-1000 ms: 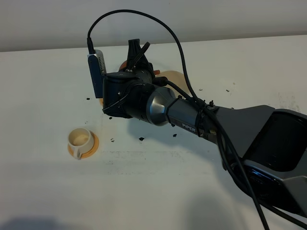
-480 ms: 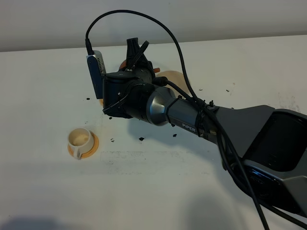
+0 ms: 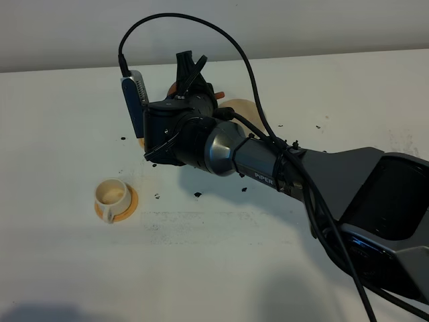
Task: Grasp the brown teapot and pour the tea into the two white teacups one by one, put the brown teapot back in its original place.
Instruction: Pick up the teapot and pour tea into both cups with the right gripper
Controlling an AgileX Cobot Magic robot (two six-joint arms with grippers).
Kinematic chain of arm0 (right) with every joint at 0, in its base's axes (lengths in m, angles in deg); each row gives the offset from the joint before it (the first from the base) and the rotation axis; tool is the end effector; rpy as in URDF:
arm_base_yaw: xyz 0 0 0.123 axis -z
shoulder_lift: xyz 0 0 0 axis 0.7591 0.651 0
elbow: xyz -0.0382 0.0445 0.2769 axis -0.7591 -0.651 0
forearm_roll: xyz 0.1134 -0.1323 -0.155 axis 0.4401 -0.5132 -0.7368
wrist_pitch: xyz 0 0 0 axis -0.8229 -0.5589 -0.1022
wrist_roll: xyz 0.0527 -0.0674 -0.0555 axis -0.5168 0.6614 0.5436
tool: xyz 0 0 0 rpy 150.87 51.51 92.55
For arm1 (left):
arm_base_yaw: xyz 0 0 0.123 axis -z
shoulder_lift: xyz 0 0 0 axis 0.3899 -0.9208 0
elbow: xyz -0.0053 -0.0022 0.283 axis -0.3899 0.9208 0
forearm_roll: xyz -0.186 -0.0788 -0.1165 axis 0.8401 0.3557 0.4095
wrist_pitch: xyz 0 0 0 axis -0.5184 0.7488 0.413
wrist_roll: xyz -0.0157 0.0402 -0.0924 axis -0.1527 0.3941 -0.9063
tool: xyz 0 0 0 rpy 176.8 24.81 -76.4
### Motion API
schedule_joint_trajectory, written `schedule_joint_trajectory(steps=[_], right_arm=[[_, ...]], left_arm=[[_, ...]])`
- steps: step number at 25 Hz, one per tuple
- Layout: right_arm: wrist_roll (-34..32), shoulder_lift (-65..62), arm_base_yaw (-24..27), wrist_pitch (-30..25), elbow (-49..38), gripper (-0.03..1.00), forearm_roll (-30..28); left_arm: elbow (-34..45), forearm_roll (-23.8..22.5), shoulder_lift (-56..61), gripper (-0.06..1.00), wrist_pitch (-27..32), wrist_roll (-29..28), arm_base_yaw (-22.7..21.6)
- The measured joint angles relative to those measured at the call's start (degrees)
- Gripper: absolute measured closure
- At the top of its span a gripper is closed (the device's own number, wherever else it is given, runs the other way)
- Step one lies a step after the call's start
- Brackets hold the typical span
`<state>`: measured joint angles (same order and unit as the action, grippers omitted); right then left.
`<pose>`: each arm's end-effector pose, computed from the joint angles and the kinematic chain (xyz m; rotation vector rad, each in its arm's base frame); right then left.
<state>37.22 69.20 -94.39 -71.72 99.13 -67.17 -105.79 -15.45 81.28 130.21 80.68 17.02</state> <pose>0.4092 0.3060 0.1694 -1.8361 1.6784 -1.1507 -0.0053 -0.0183 0.2511 0.0763 2.0770 -0.0740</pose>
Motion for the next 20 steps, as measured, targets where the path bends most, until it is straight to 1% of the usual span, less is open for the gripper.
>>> schedule_joint_trajectory(steps=[20], right_arm=[[1.1, 0.0, 0.0, -0.1, 0.0, 0.86, -1.6]], left_arm=[[0.0, 0.0, 0.0, 0.51, 0.0, 0.0, 0.0]])
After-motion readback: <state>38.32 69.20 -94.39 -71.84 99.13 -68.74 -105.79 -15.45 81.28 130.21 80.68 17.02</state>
